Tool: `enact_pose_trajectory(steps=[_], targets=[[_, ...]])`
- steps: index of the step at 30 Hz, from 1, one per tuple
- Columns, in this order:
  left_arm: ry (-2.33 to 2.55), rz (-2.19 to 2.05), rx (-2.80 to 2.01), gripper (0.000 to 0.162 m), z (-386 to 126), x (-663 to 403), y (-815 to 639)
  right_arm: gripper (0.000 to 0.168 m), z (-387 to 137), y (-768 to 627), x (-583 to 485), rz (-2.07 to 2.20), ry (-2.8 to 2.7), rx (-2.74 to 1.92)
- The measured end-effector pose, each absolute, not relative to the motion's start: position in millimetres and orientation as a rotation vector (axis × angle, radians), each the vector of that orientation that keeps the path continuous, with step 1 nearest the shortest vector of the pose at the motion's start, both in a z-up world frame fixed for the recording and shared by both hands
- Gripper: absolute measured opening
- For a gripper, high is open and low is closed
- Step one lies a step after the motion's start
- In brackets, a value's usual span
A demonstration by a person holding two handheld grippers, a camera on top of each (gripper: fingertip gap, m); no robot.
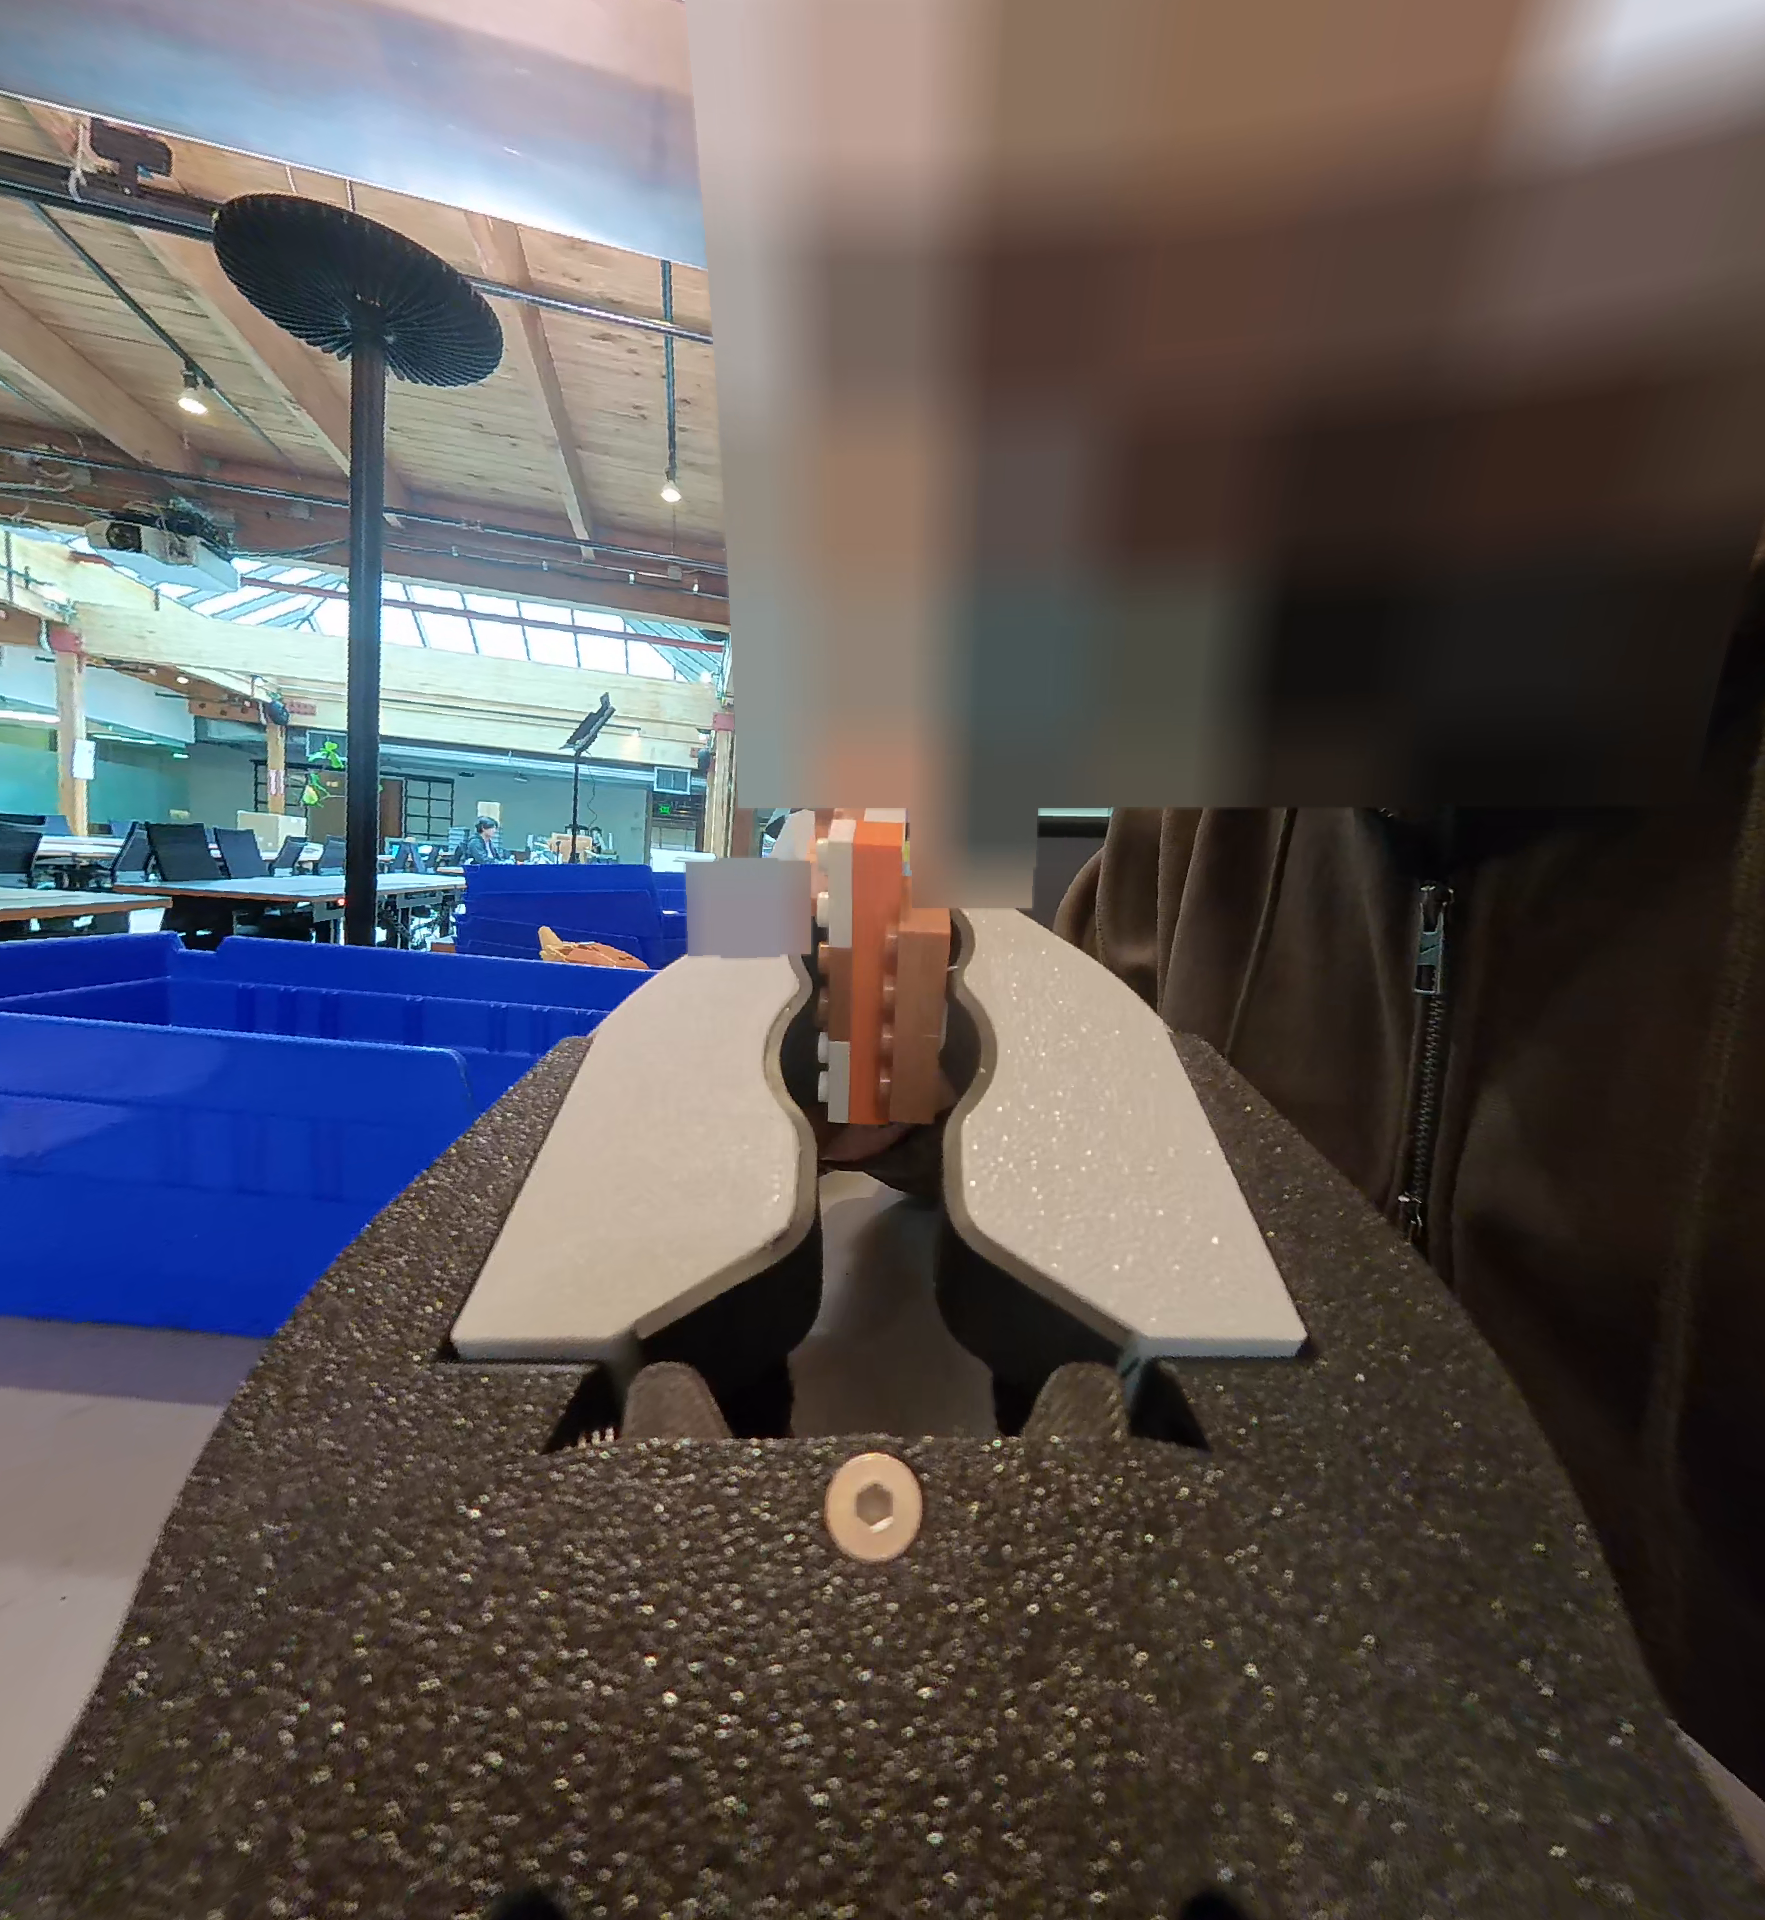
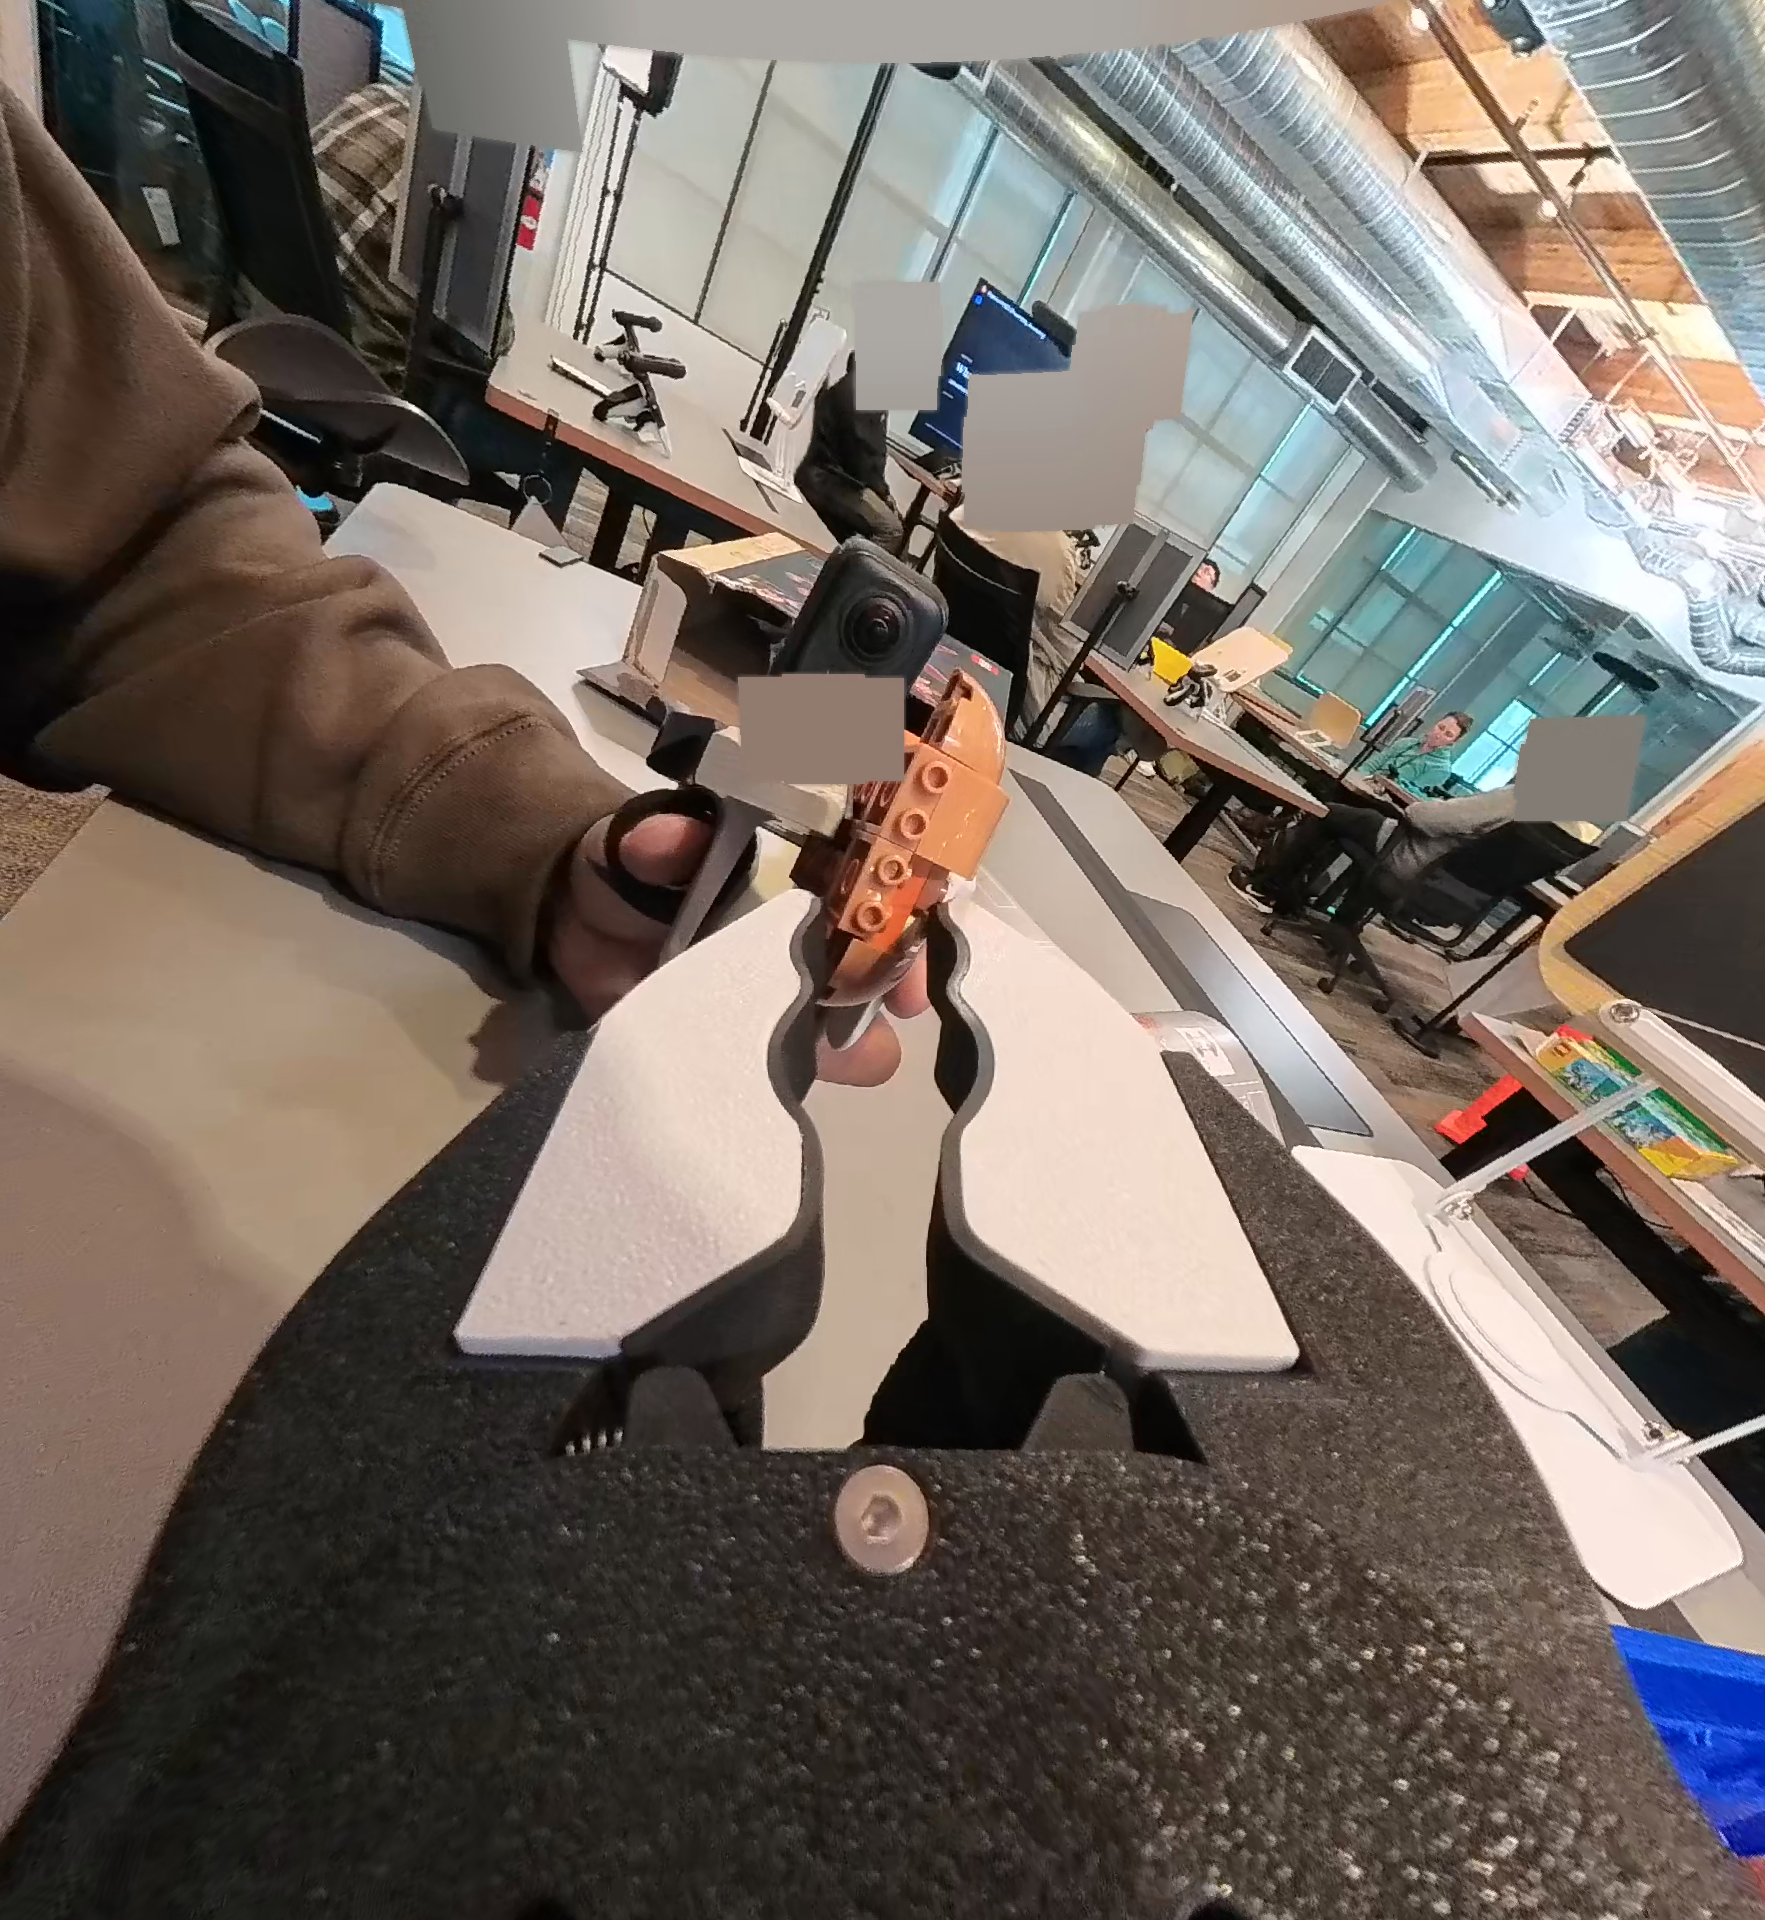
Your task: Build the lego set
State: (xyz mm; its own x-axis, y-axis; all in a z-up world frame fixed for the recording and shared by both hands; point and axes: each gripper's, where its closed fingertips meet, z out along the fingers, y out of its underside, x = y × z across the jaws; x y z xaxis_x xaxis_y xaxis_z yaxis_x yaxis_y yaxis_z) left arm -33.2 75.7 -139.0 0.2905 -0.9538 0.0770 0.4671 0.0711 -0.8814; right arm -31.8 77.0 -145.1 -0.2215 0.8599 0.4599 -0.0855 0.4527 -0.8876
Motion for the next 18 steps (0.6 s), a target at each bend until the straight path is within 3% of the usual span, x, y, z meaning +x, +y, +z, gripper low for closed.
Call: enact_pose_trajectory(steps=[7, 11, 18], targets=[[0.62, -1.156, -0.972, 0.02, -137.9, -34.4, 77.0, 0.019, -143.3, 78.5, -32.3, 1.089, -1.515, -0.732], [0.598, -1.15, -0.951, 0.02, -134.5, -38.2, 76.8, 0.034, -139.6, 82.2, -31.8, 1.215, -1.487, -0.797], [0.613, -1.137, -0.956, 0.02, -136.0, -36.1, 76.2, 0.033, -147.2, 81.0, -34.0, 1.244, -1.523, -0.829]])
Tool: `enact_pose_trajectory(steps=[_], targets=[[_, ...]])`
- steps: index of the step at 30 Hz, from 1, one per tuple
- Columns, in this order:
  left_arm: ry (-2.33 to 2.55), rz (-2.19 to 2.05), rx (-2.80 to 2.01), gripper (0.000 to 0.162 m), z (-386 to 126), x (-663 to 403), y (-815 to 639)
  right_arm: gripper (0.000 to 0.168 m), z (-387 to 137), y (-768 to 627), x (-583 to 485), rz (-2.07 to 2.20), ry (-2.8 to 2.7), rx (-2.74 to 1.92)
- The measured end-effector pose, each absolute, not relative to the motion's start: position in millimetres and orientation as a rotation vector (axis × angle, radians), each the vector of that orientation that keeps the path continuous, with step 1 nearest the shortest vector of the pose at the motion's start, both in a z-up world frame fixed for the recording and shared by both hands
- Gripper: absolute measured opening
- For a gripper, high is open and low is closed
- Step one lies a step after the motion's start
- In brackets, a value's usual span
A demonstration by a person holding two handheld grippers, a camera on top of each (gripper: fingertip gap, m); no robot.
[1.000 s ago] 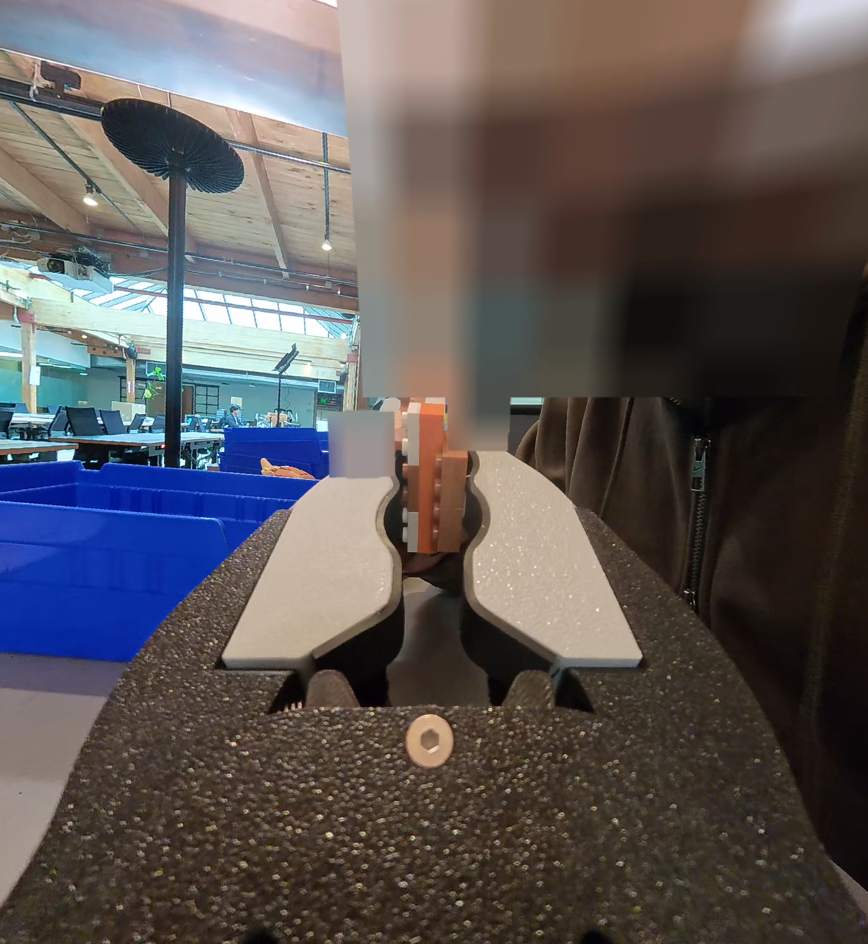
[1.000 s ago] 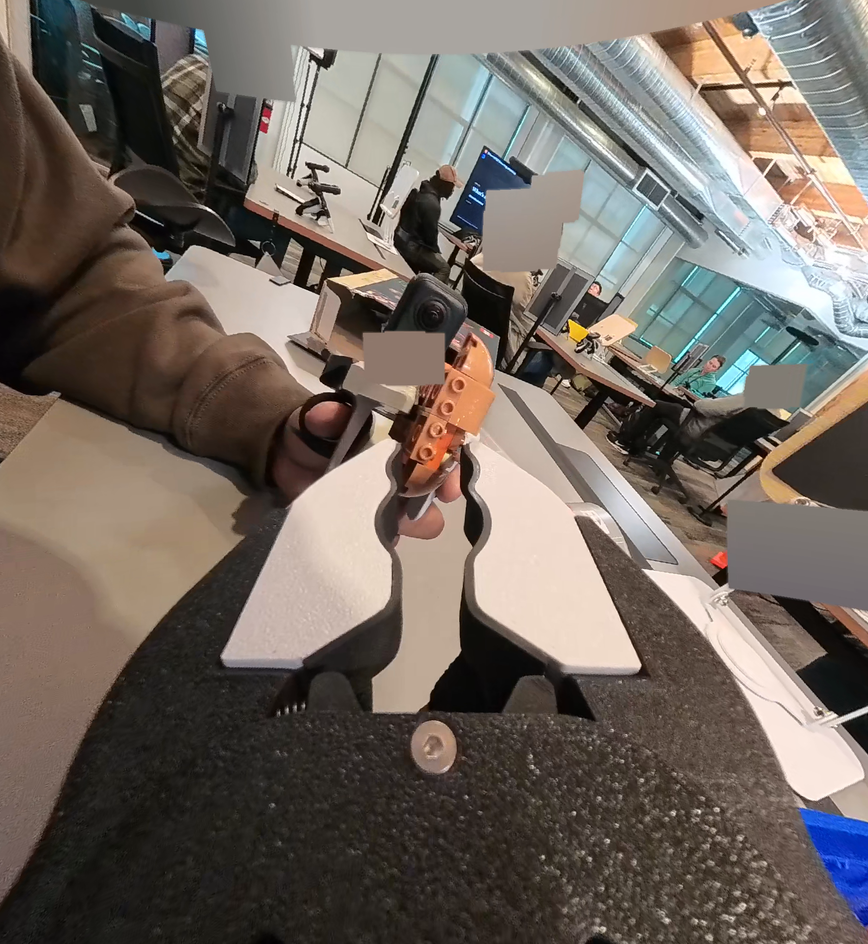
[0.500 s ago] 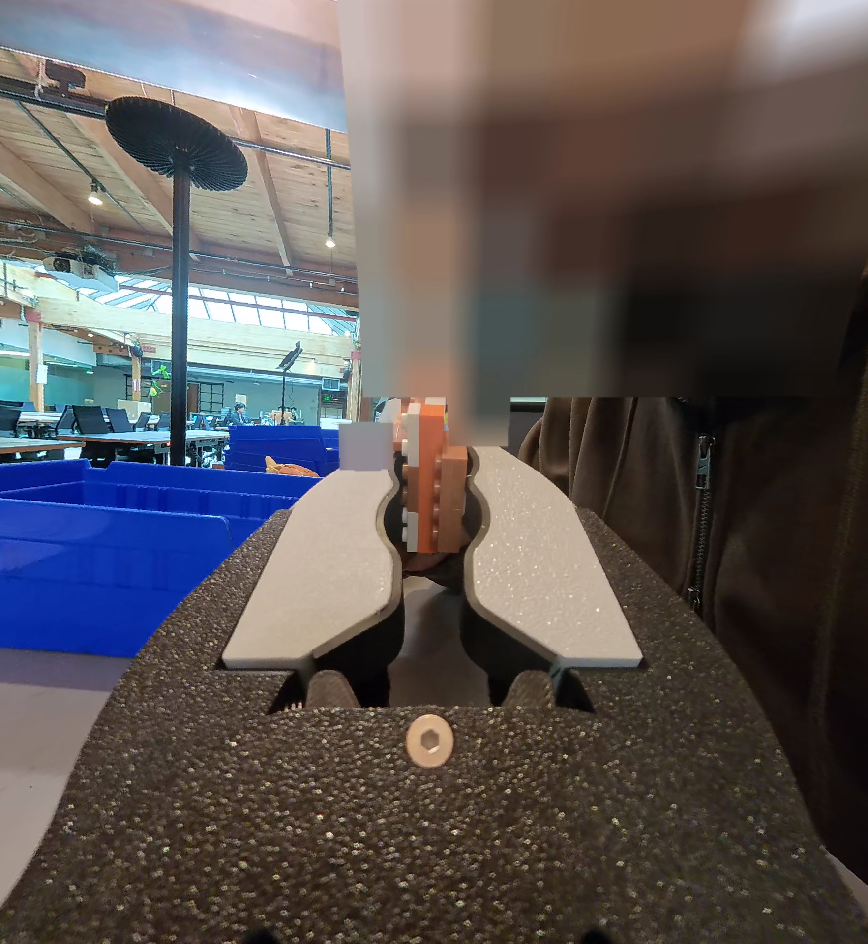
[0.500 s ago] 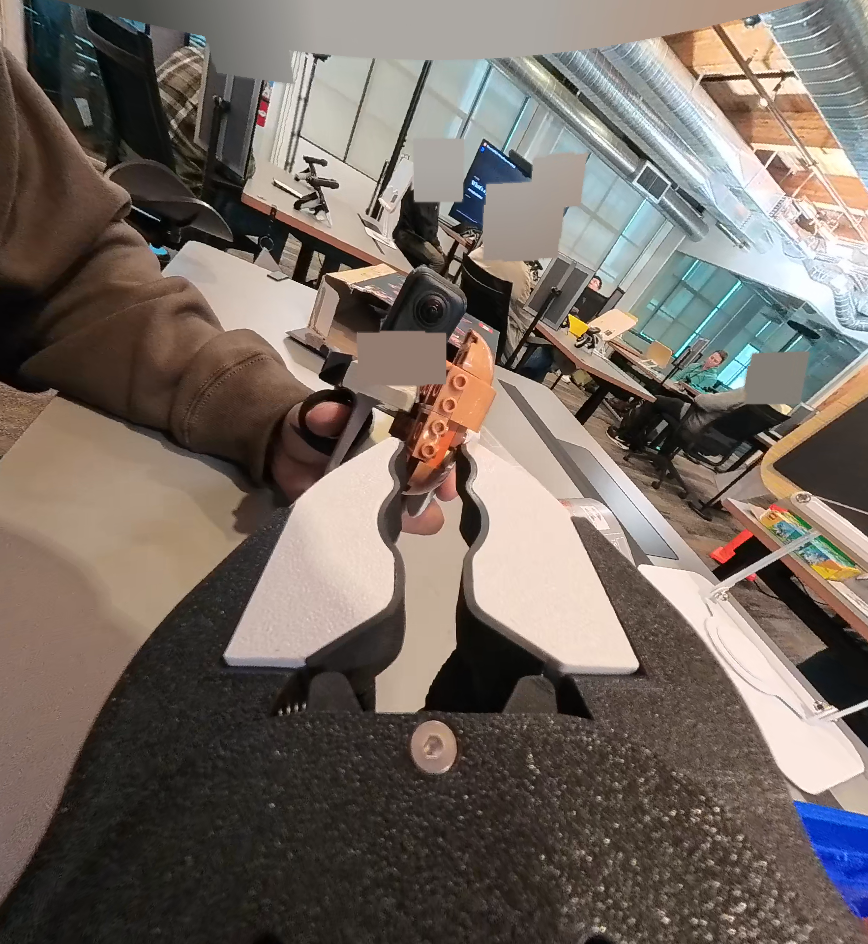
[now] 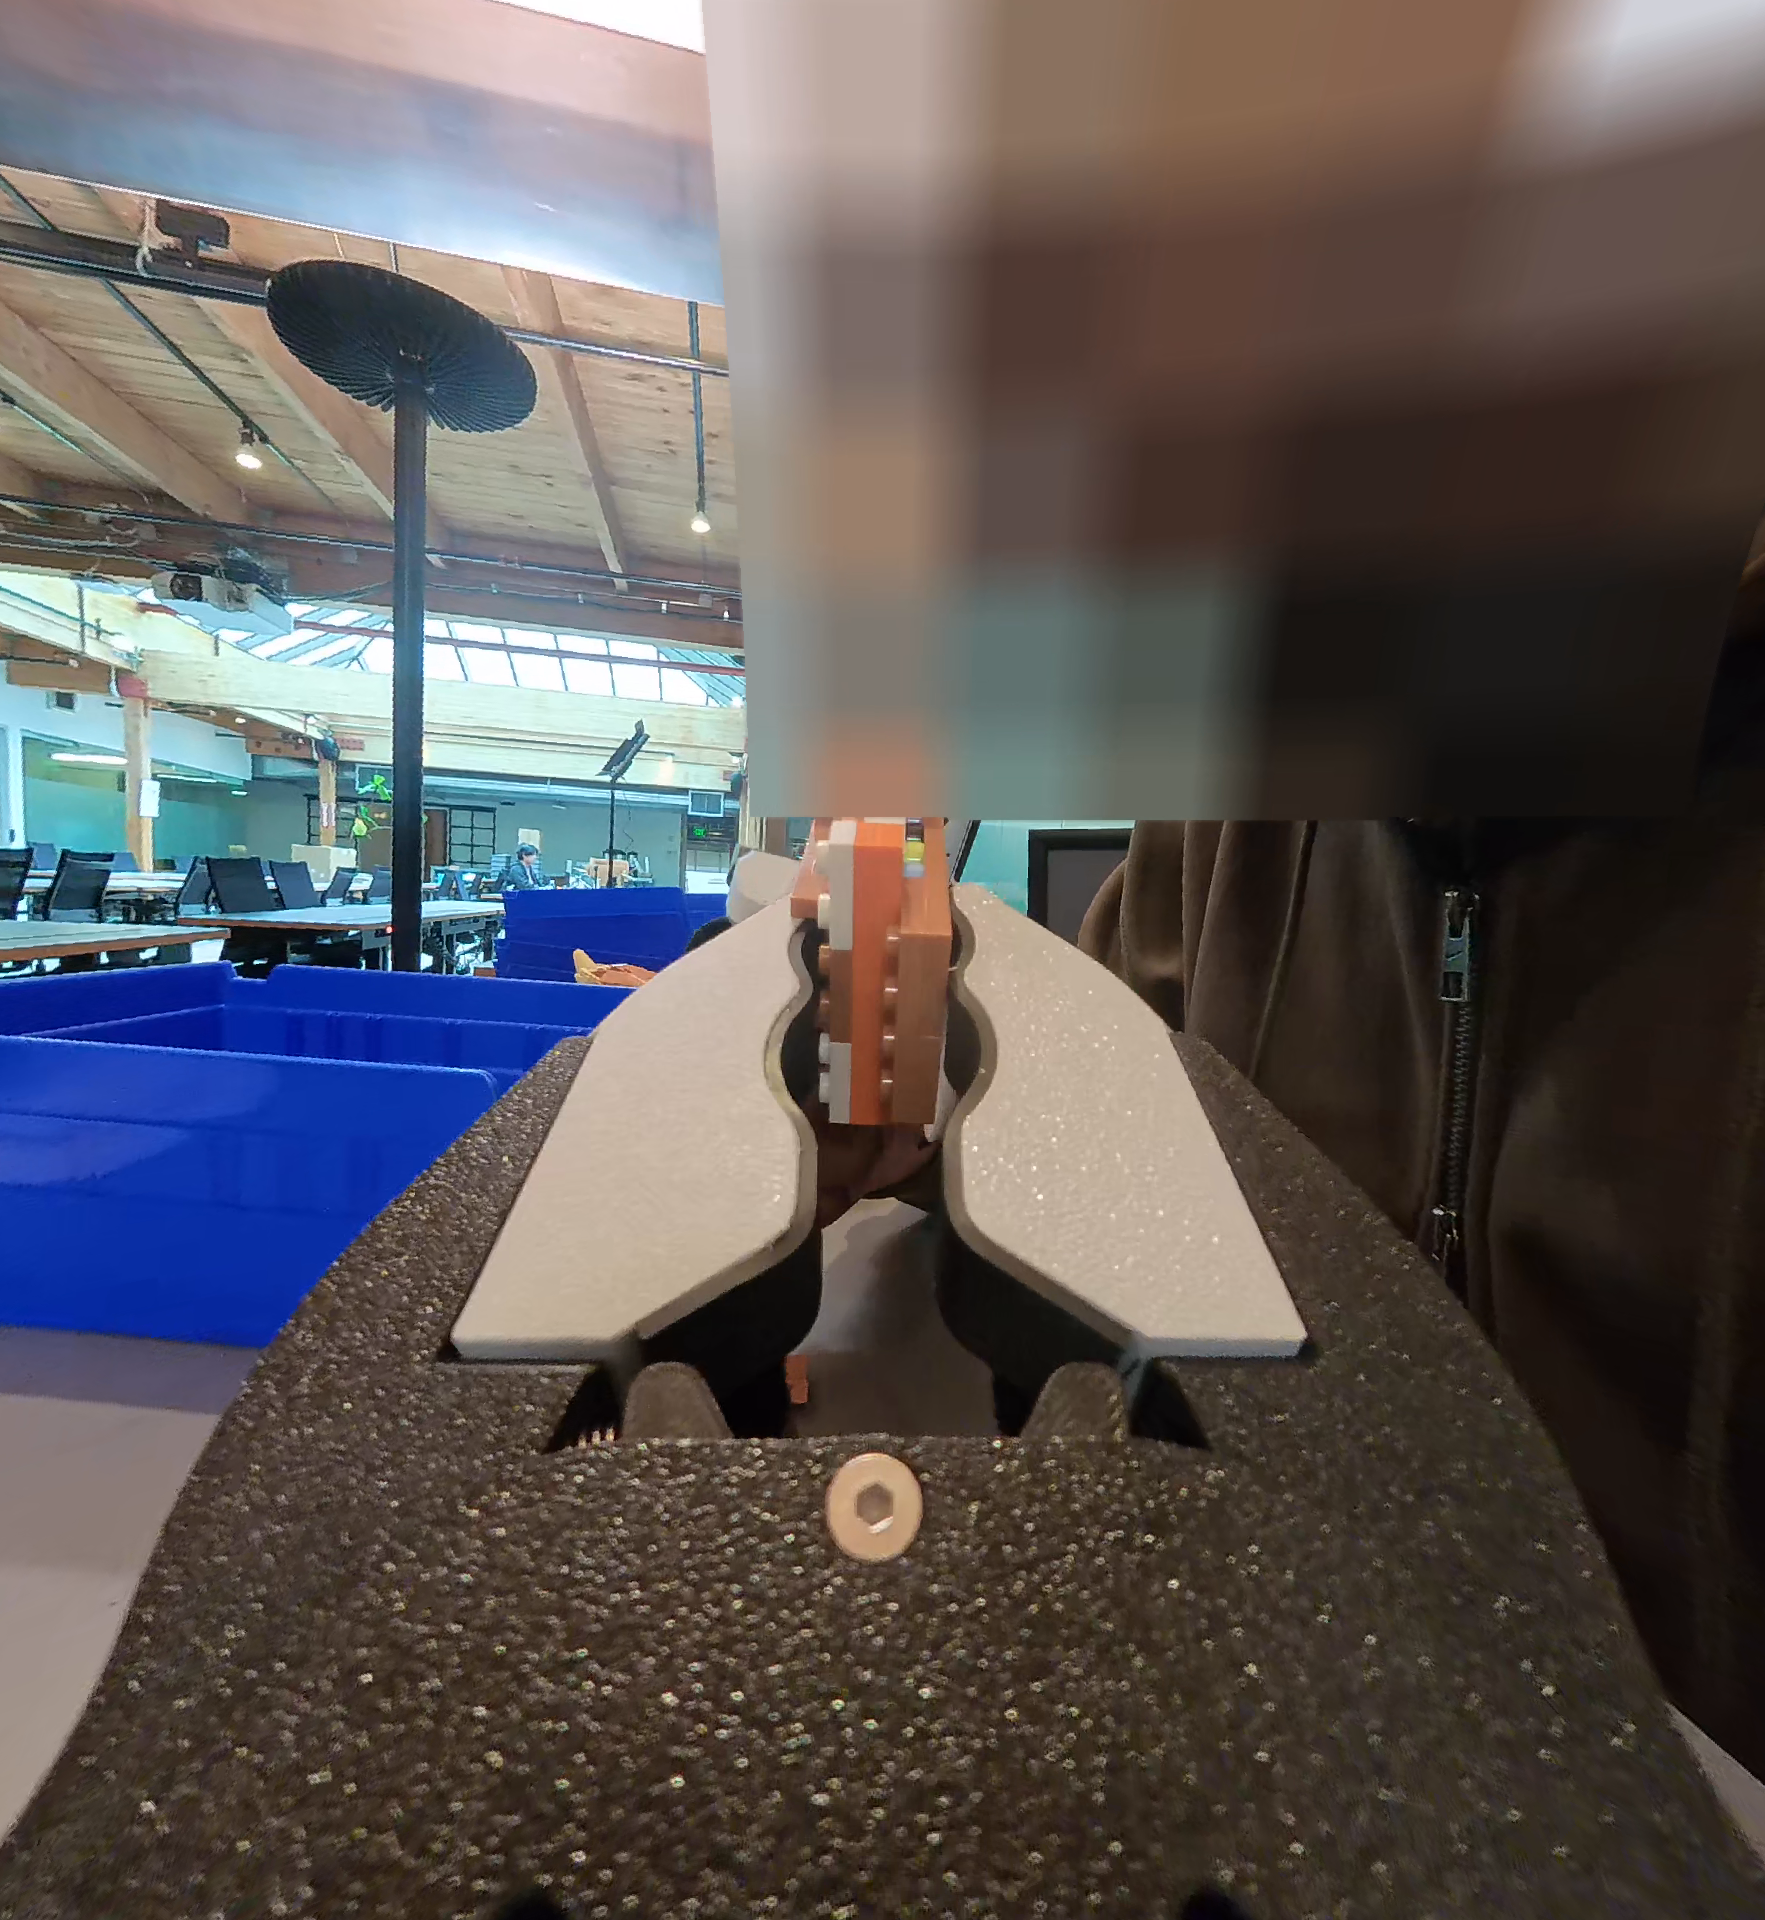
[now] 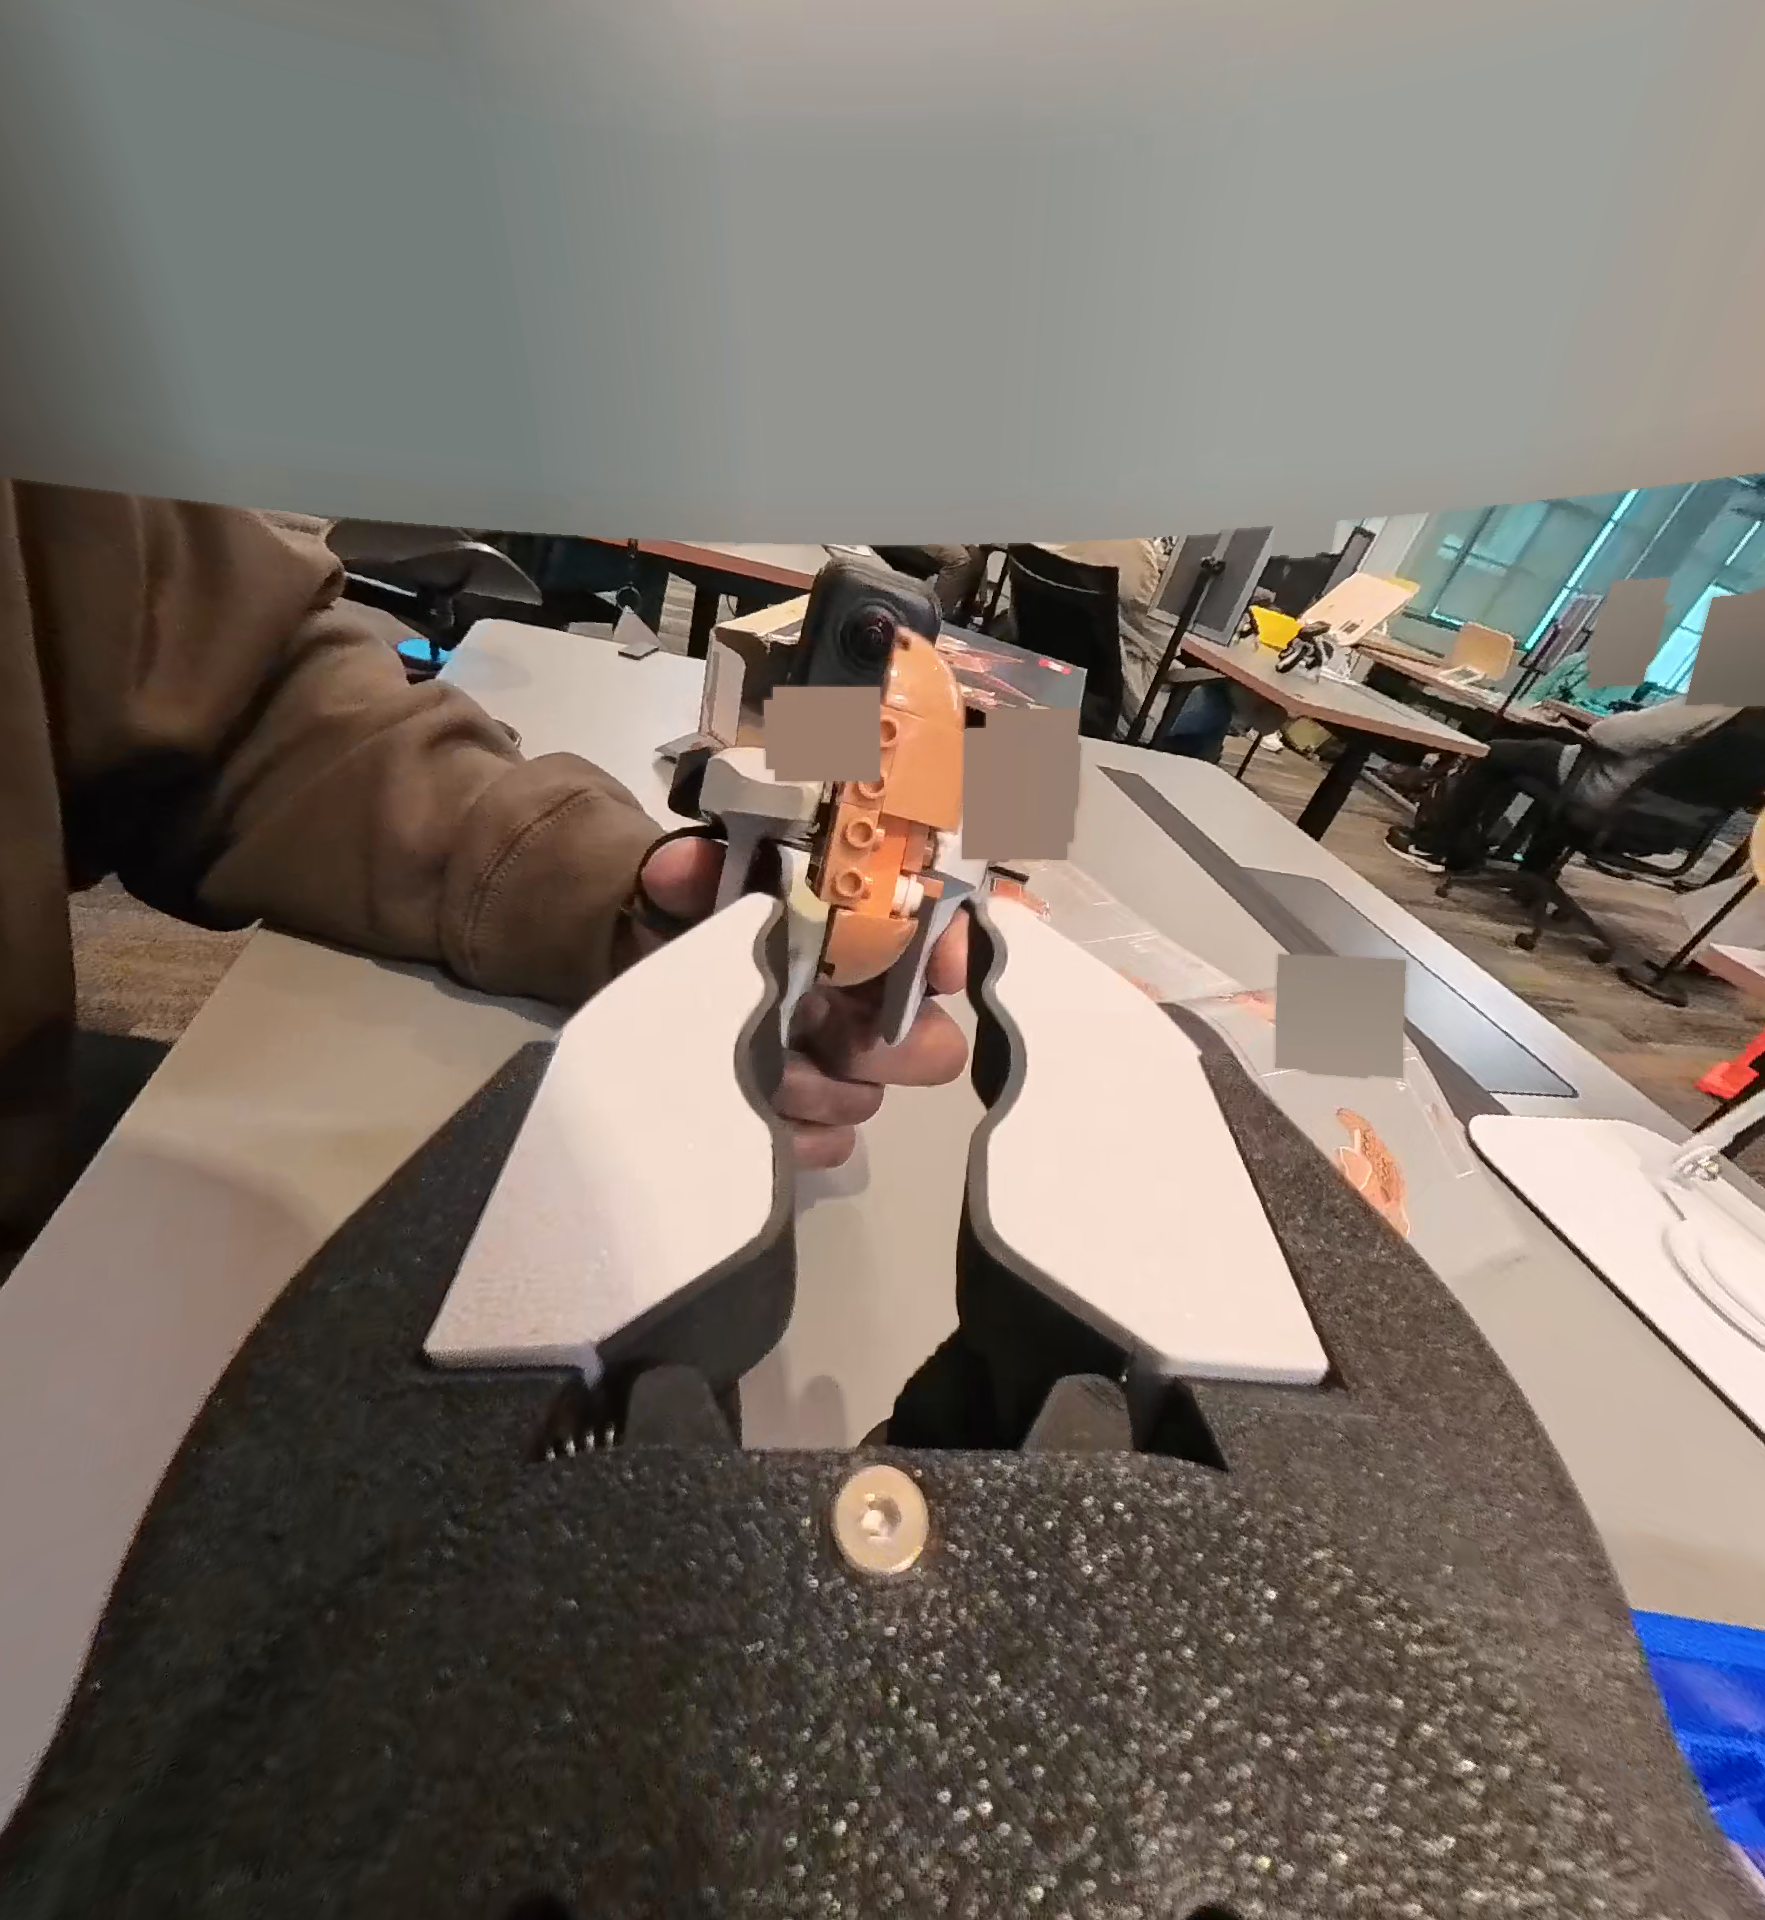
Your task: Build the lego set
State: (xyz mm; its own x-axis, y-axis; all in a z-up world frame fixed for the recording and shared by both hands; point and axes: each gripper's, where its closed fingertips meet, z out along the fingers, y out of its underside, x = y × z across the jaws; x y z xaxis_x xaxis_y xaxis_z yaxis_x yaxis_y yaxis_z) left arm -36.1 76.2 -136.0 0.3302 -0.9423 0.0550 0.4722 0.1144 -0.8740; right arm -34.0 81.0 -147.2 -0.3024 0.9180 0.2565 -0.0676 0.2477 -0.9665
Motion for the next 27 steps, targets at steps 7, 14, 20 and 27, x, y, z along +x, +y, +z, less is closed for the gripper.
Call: enact_pose_trajectory(steps=[7, 14, 20, 27], targets=[[0.596, -1.054, -0.999, 0.02, -139, -42, 84, 0.027, -154, 110, -28, 1.24, -1.597, -0.966], [0.629, -0.932, -1.058, 0.02, -148, -46, 89, 0.026, -189, 133, -2, 1.126, -1.752, -1.178], [0.695, -0.858, -1.095, 0.02, -157, -38, 89, 0.029, -247, 131, 32, 0.898, -1.934, -1.354], [0.719, -0.838, -1.104, 0.02, -160, -35, 88, 0.033, -282, 131, 48, 0.792, -1.95, -1.528]])
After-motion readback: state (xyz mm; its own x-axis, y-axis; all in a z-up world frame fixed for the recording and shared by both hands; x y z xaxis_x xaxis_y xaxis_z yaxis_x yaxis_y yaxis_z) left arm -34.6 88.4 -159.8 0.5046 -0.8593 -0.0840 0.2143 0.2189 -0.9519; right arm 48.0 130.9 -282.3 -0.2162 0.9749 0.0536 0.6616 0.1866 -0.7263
